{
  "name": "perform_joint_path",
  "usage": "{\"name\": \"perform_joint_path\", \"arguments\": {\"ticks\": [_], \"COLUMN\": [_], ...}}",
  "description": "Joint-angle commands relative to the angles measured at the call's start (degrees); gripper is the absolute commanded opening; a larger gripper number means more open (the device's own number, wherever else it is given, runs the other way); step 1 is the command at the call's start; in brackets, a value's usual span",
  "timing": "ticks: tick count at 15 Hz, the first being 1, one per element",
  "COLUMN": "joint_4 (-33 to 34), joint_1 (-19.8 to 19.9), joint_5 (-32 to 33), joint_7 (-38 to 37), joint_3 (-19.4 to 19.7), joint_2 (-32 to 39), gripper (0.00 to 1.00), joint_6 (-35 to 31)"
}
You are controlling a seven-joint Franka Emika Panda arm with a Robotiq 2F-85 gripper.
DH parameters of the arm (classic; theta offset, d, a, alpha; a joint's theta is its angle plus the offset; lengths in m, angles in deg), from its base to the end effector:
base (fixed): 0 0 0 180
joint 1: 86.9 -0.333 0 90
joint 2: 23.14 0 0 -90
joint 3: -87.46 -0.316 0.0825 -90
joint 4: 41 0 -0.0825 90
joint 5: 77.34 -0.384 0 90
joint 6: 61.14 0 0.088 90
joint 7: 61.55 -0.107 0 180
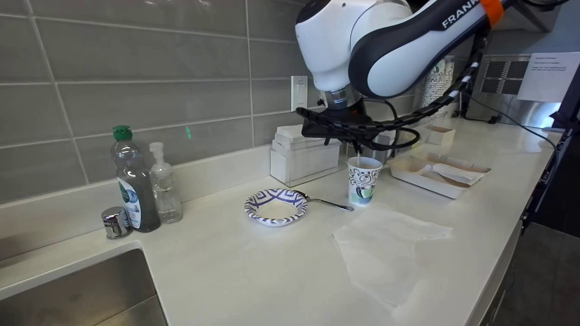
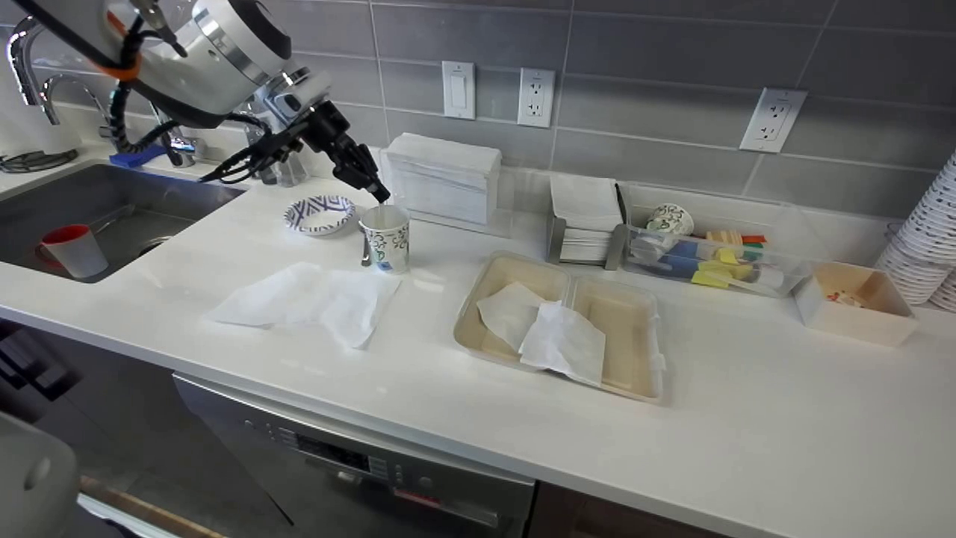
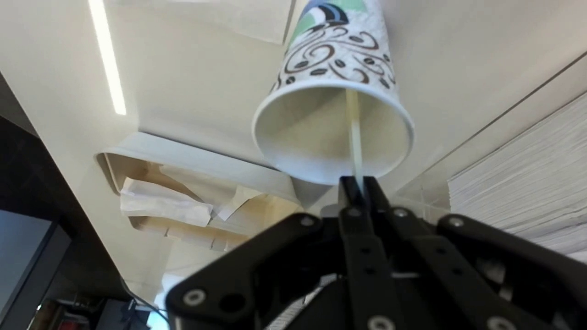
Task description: Use the spoon to stir in the cup
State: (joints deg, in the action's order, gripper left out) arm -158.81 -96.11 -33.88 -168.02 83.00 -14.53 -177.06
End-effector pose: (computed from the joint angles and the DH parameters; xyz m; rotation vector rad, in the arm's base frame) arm 0.5569 0.0937 0.3628 2.1428 -1.4848 0.6281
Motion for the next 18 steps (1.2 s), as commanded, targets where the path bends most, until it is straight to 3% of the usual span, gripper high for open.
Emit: {"name": "perform_joint_path", "arguments": {"ticks": [1, 9, 18], "joint_4": [-1.9, -1.4, -1.2], "joint_1": [0.5, 0.4, 0.5], "joint_5": [-2.0, 1.4, 7.5], "joint_7": [2.0, -0.6, -6.4], "joint_3": [-0.1, 0.6, 0.4], "joint_2": [-1.6, -0.9, 0.5], "gripper": [0.01, 0.01, 0.01], "joint_6": [1.0, 5.1, 4.0]}}
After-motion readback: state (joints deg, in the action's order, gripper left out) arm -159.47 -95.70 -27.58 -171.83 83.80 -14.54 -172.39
